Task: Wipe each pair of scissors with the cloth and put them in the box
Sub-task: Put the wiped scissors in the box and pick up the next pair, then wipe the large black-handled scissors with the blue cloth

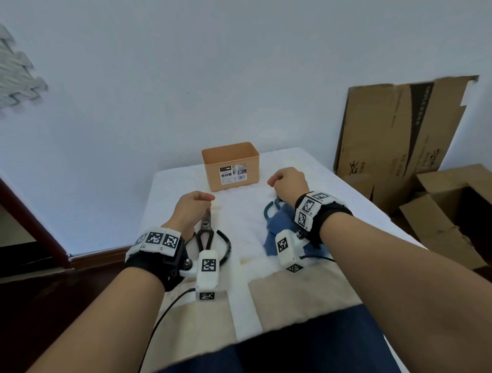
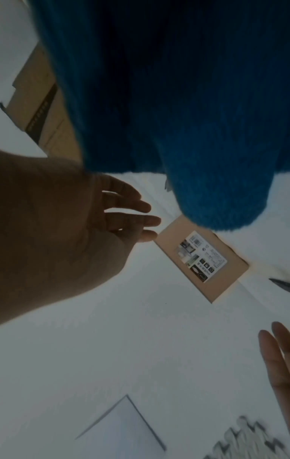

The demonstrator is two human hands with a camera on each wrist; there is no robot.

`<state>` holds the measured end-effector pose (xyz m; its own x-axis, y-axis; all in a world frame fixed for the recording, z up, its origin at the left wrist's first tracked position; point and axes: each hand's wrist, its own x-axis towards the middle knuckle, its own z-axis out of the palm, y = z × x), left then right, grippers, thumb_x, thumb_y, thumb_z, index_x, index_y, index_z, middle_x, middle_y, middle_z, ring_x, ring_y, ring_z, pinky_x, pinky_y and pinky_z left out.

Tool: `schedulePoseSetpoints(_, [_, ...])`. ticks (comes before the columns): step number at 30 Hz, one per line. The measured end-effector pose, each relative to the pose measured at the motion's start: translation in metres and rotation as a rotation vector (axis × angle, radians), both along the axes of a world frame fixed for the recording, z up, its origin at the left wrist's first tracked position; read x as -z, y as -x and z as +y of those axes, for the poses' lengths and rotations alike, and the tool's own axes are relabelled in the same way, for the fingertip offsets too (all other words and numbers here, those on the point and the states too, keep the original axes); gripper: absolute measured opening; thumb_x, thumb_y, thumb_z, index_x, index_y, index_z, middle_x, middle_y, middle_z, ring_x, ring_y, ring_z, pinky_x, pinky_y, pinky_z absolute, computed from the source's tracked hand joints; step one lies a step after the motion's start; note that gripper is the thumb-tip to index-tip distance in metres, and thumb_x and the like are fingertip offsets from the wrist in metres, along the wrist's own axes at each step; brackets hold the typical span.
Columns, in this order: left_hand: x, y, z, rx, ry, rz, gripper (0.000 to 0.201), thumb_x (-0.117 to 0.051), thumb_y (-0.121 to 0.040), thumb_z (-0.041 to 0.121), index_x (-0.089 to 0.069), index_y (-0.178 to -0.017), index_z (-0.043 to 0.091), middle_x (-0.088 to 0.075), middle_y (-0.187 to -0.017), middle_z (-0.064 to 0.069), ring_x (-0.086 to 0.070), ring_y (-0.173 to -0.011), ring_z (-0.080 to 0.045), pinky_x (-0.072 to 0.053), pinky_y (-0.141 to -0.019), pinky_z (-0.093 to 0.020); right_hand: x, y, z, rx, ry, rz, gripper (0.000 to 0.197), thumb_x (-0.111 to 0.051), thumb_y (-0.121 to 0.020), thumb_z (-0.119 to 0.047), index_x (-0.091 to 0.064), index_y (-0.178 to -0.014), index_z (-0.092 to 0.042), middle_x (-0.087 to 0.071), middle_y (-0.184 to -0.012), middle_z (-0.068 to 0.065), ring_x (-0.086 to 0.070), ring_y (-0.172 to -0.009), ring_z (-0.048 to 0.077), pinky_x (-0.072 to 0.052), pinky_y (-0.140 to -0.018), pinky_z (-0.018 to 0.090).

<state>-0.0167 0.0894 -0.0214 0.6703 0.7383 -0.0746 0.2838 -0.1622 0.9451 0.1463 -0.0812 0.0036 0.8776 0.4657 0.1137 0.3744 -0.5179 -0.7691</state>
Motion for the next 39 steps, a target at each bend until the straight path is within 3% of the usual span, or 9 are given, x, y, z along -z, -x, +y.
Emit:
schedulePoseSetpoints(4, [0.01,0.009,-0.011,0.046,-0.154,0.112,0.026,-0.049,-0.091,-0.003,-0.068,-0.099,0.013,-0.064,-0.104,-0.006,-0.057,-0.084,-0.02,-0.047,-0.072,-0.027,0.013,0.011,-0.032,0.022,0.03,0.05,0.036,-0.043,-0.085,0.001,-0.073,-0.088,-0.018,-0.069,-0.11,0.007,-0.063,-0.102,0.027,-0.051,-0.093,0.036])
schedulePoseSetpoints(9, [0.021,0.019,-0.019,0.112,-0.394,0.572,0.021,-0.057,-0.09,0.017,-0.06,-0.108,0.029,-0.057,-0.131,-0.003,-0.047,-0.127,-0.031,-0.039,-0.108,-0.04,0.038,0.035,-0.054,-0.024,0.14,-0.003,0.021,-0.053,-0.094,-0.024,-0.069,-0.105,-0.014,-0.067,-0.113,0.008,-0.059,-0.108,0.03,-0.047,-0.096,0.043])
schedulePoseSetpoints(12, [0.021,0.025,-0.022,0.125,-0.445,0.731,0.055,-0.066,-0.088,0.026,-0.046,-0.139,0.027,-0.048,-0.14,-0.009,-0.043,-0.131,-0.036,-0.039,-0.106,-0.04,0.046,0.047,-0.055,-0.003,0.183,-0.03,0.028,-0.054,-0.094,-0.04,-0.065,-0.109,-0.019,-0.066,-0.111,0.006,-0.059,-0.105,0.03,-0.046,-0.095,0.043])
schedulePoseSetpoints(17, [0.018,0.031,-0.026,0.144,-0.447,0.739,0.072,-0.072,-0.084,0.021,-0.037,-0.147,0.024,-0.048,-0.139,-0.017,-0.044,-0.129,-0.037,-0.042,-0.103,-0.04,0.043,0.058,-0.053,0.022,0.205,-0.067,0.028,-0.05,-0.098,-0.031,-0.062,-0.12,-0.02,-0.062,-0.123,0.008,-0.053,-0.116,0.033,-0.041,-0.098,0.041])
schedulePoseSetpoints(24, [0.02,0.041,-0.033,0.103,-0.307,0.52,0.05,-0.068,-0.078,0.03,-0.048,-0.123,0.026,-0.062,-0.117,-0.013,-0.054,-0.113,-0.035,-0.044,-0.097,-0.041,0.032,0.059,-0.048,0.012,-0.01,-0.154,0.024,-0.053,-0.092,-0.01,-0.068,-0.11,-0.015,-0.065,-0.118,0.007,-0.054,-0.118,0.026,-0.044,-0.097,0.039])
schedulePoseSetpoints(27, [0.015,0.043,-0.041,0.052,-0.131,0.286,0.039,-0.068,-0.08,0.024,-0.05,-0.114,0.022,-0.062,-0.093,-0.01,-0.056,-0.075,-0.025,-0.041,-0.062,-0.032,0.026,0.063,-0.048,-0.005,-0.163,-0.085,0.024,-0.05,-0.094,-0.007,-0.067,-0.111,-0.011,-0.065,-0.112,0.006,-0.059,-0.106,0.022,-0.044,-0.089,0.025])
schedulePoseSetpoints(29, [0.01,0.043,-0.048,0.048,-0.049,0.18,0.032,-0.066,-0.086,0.016,-0.05,-0.113,0.017,-0.058,-0.082,-0.006,-0.043,-0.059,-0.019,-0.031,-0.052,-0.027,0.022,0.069,-0.048,-0.027,-0.244,-0.025,0.026,-0.046,-0.095,-0.006,-0.067,-0.108,-0.012,-0.065,-0.106,0.003,-0.062,-0.094,0.02,-0.045,-0.08,0.023])
schedulePoseSetpoints(33, [0.001,0.04,-0.061,0.058,0.049,-0.004,0.027,-0.064,-0.087,0.011,-0.053,-0.11,0.018,-0.064,-0.102,-0.008,-0.048,-0.074,-0.019,-0.032,-0.061,-0.03,0.019,0.081,-0.044,-0.121,-0.466,0.208,0.018,-0.05,-0.097,-0.012,-0.068,-0.101,-0.007,-0.073,-0.096,0.007,-0.066,-0.079,0.013,-0.053,-0.081,0.03])
schedulePoseSetpoints(39, [-0.007,0.031,-0.083,0.057,0.065,-0.194,0.028,-0.067,-0.085,0.008,-0.054,-0.106,0.022,-0.064,-0.113,-0.007,-0.058,-0.088,-0.018,-0.043,-0.072,-0.03,0.016,0.099,-0.046,-0.281,-0.353,0.368,0.042,-0.055,-0.095,-0.048,-0.065,-0.109,-0.009,-0.073,-0.101,0.003,-0.071,-0.091,0.014,-0.054,-0.077,0.025])
